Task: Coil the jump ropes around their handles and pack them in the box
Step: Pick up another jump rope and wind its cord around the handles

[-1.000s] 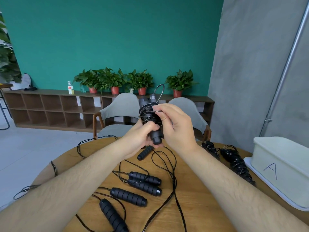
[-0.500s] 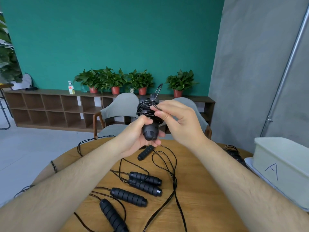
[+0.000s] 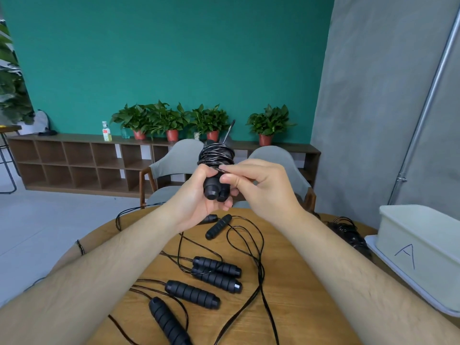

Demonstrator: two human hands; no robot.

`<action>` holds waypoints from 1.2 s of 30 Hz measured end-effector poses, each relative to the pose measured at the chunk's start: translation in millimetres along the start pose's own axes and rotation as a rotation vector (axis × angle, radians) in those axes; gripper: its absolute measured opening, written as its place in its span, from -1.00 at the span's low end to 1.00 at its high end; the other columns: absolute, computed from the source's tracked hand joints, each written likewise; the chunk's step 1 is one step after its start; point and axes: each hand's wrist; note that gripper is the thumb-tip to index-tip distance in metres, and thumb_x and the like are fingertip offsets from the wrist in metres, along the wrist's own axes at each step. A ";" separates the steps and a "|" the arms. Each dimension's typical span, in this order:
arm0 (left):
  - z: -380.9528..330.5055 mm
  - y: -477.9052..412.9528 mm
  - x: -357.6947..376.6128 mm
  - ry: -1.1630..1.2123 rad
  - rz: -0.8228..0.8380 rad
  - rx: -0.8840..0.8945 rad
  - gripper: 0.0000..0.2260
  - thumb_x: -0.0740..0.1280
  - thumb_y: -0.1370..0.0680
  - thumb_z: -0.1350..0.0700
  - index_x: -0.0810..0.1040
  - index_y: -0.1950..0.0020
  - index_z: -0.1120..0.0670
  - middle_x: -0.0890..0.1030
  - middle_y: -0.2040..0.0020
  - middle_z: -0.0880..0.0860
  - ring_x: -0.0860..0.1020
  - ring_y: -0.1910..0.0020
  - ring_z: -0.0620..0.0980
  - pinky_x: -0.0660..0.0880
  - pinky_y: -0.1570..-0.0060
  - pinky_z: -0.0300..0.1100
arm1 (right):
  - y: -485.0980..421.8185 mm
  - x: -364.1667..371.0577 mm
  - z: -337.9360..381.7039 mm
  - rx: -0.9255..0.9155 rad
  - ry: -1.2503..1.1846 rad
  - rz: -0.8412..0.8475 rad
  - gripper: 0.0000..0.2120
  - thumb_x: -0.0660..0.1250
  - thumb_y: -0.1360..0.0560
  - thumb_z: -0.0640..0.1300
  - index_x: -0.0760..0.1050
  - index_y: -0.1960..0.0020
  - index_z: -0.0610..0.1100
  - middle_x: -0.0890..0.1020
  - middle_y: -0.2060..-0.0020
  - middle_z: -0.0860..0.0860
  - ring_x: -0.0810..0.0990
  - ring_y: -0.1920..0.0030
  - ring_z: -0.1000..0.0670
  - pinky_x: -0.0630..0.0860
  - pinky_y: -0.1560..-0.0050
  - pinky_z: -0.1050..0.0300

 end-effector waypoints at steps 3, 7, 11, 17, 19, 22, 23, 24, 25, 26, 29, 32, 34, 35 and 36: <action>0.4 -0.1 -5.9 -0.005 -0.045 -0.003 -0.64 0.04 -0.67 0.03 0.56 -0.14 0.19 0.56 0.12 0.19 0.47 0.24 0.10 0.44 0.20 -0.06 | 0.1 -6.1 -7.5 -0.071 0.140 0.084 -0.70 0.34 -0.57 -0.39 0.63 -0.26 -0.19 0.63 0.11 0.03 0.59 0.09 0.18 0.51 0.04 0.36; -2.3 1.3 -7.2 -0.007 -0.098 0.038 -0.70 0.04 -0.66 0.08 0.51 -0.08 0.20 0.57 0.14 0.14 0.45 0.31 0.09 0.38 0.26 -0.08 | 1.3 -4.9 -13.3 -0.052 0.320 0.232 -0.59 0.25 -0.58 -0.43 0.55 -0.37 -0.16 0.61 -0.05 -0.04 0.60 -0.10 0.01 0.57 -0.18 0.12; 1.0 -1.2 -6.2 -0.012 -0.126 0.058 -0.73 0.05 -0.65 0.08 0.49 -0.05 0.19 0.55 0.17 0.12 0.45 0.30 0.09 0.36 0.27 -0.07 | 3.0 5.1 -11.0 0.029 0.348 0.138 -0.69 0.32 -0.60 -0.33 0.60 -0.30 -0.14 0.61 -0.01 0.00 0.57 -0.05 0.04 0.54 -0.13 0.15; 3.0 -3.6 -4.8 0.101 -0.117 0.070 -0.67 0.08 -0.63 0.08 0.63 -0.03 0.16 0.56 0.13 0.15 0.46 0.27 0.10 0.32 0.21 -0.02 | 1.8 9.3 -3.9 0.129 0.293 -0.037 -0.80 0.41 -0.57 -0.20 0.68 -0.17 -0.12 0.63 0.08 0.06 0.57 0.02 0.11 0.54 -0.03 0.25; 4.5 -4.1 -4.9 0.122 -0.098 0.066 -0.65 0.08 -0.62 0.08 0.66 -0.06 0.15 0.55 0.10 0.17 0.46 0.26 0.10 0.32 0.21 -0.01 | 1.8 9.2 -2.6 0.180 0.291 -0.069 -0.83 0.44 -0.55 -0.17 0.70 -0.13 -0.12 0.64 0.09 0.07 0.58 0.02 0.12 0.56 -0.02 0.23; 6.3 -4.9 -2.6 0.096 -0.097 0.054 -0.66 0.06 -0.62 0.07 0.55 -0.14 0.21 0.51 0.10 0.20 0.45 0.28 0.10 0.32 0.21 -0.01 | 2.1 11.1 5.2 0.258 0.255 -0.094 -0.88 0.46 -0.54 -0.18 0.71 -0.05 -0.16 0.66 0.14 0.03 0.60 0.16 0.23 0.48 0.11 0.40; 7.2 -5.0 -1.5 0.077 -0.096 0.054 -0.65 0.05 -0.62 0.07 0.53 -0.15 0.23 0.50 0.11 0.20 0.45 0.28 0.09 0.32 0.21 -0.01 | 2.6 11.7 9.3 0.314 0.211 -0.106 -0.90 0.46 -0.53 -0.18 0.70 -0.02 -0.17 0.67 0.19 0.01 0.60 0.24 0.29 0.44 0.17 0.47; 8.3 -4.8 0.6 0.055 -0.094 0.052 -0.65 0.04 -0.63 0.07 0.52 -0.17 0.23 0.50 0.12 0.19 0.46 0.28 0.08 0.33 0.21 -0.02 | 3.2 11.8 11.6 0.378 0.155 -0.123 -0.92 0.46 -0.54 -0.18 0.69 0.00 -0.17 0.67 0.25 0.01 0.58 0.32 0.33 0.42 0.23 0.51; 9.5 -4.4 2.9 0.036 -0.092 0.047 -0.64 0.03 -0.63 0.07 0.52 -0.17 0.23 0.51 0.14 0.18 0.46 0.27 0.07 0.33 0.21 -0.04 | 3.7 12.1 12.3 0.434 0.097 -0.146 -0.95 0.46 -0.54 -0.18 0.67 0.03 -0.16 0.67 0.31 0.01 0.57 0.38 0.33 0.40 0.30 0.53; 10.4 -3.8 5.3 0.026 -0.093 0.042 -0.64 0.02 -0.64 0.07 0.52 -0.17 0.23 0.52 0.15 0.16 0.46 0.27 0.05 0.34 0.21 -0.05 | 4.0 12.5 11.6 0.473 0.053 -0.172 -0.95 0.46 -0.53 -0.17 0.66 0.07 -0.16 0.66 0.36 0.01 0.57 0.42 0.31 0.39 0.36 0.52; 10.5 -3.0 10.7 0.039 -0.109 0.051 -0.65 0.02 -0.63 0.08 0.54 -0.10 0.21 0.52 0.13 0.17 0.47 0.26 0.04 0.34 0.19 -0.05 | 3.9 16.1 10.6 0.552 0.003 -0.196 -0.90 0.48 -0.51 -0.13 0.66 0.15 -0.14 0.65 0.46 -0.03 0.62 0.45 0.16 0.46 0.35 0.41; 8.2 -3.6 11.5 0.034 -0.117 0.070 -0.68 0.03 -0.63 0.09 0.54 -0.03 0.19 0.49 0.11 0.17 0.47 0.27 0.03 0.35 0.21 -0.06 | 5.4 21.2 10.3 0.619 -0.062 -0.201 -0.92 0.49 -0.49 -0.15 0.66 0.14 -0.15 0.65 0.44 -0.02 0.62 0.45 0.10 0.53 0.33 0.30; 8.7 -4.3 11.3 0.018 -0.098 0.068 -0.67 0.02 -0.63 0.09 0.54 -0.01 0.18 0.51 0.17 0.14 0.46 0.28 0.03 0.34 0.21 -0.06 | 5.5 21.5 11.4 0.657 -0.163 -0.232 -0.93 0.49 -0.49 -0.17 0.65 0.14 -0.17 0.64 0.46 -0.06 0.62 0.46 0.02 0.63 0.26 0.10; 9.3 -4.7 10.7 0.009 -0.089 0.063 -0.66 0.01 -0.63 0.09 0.55 -0.03 0.19 0.51 0.18 0.13 0.46 0.27 0.03 0.35 0.20 -0.06 | 4.8 20.8 11.7 0.672 -0.210 -0.253 -0.93 0.49 -0.49 -0.18 0.64 0.15 -0.17 0.63 0.47 -0.07 0.61 0.46 -0.01 0.65 0.24 0.02; 9.6 -4.7 11.1 0.006 -0.078 0.056 -0.66 0.01 -0.63 0.09 0.54 -0.05 0.20 0.51 0.17 0.13 0.47 0.27 0.03 0.36 0.20 -0.06 | 4.2 19.8 11.7 0.685 -0.246 -0.277 -0.92 0.49 -0.49 -0.19 0.64 0.16 -0.18 0.62 0.48 -0.06 0.60 0.47 -0.03 0.64 0.27 0.01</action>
Point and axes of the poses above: each hand's wrist, its own y-axis away from the middle knuckle, its own x-axis out of the palm, z = x × y
